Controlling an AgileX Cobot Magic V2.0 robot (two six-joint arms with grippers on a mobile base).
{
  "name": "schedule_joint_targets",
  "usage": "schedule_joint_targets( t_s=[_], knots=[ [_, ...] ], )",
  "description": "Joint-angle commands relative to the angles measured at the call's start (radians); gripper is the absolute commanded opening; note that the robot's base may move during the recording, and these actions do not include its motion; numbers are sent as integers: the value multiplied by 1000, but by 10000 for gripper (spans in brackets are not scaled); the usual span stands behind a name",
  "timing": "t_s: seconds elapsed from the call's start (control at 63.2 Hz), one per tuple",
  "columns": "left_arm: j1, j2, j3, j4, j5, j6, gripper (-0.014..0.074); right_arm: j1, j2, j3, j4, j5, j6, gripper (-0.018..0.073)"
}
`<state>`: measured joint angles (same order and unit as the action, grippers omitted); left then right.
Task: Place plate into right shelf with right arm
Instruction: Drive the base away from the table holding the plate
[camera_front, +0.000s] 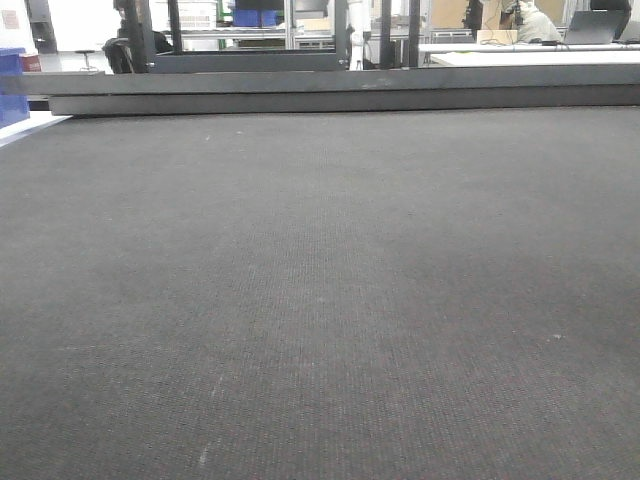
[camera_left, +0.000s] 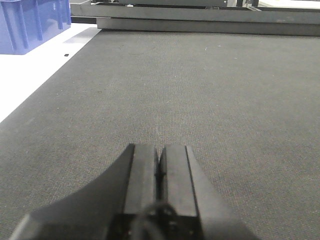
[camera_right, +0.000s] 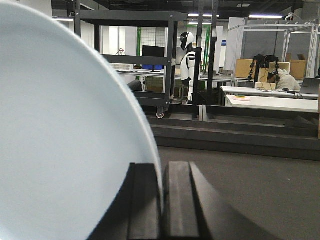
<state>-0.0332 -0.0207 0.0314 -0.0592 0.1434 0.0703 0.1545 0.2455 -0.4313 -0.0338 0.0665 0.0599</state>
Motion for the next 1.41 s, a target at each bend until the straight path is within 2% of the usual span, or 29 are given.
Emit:
schedule_joint_targets(
  t_s=[0.0,1.392],
  knots=[
    [-6,-2,8,-4,-84,3,-47,-6,8,-29,-10,-105,-9,54],
    [-6,-2,8,-4,-84,3,-47,-6,8,-29,-10,-105,-9,54]
  ],
)
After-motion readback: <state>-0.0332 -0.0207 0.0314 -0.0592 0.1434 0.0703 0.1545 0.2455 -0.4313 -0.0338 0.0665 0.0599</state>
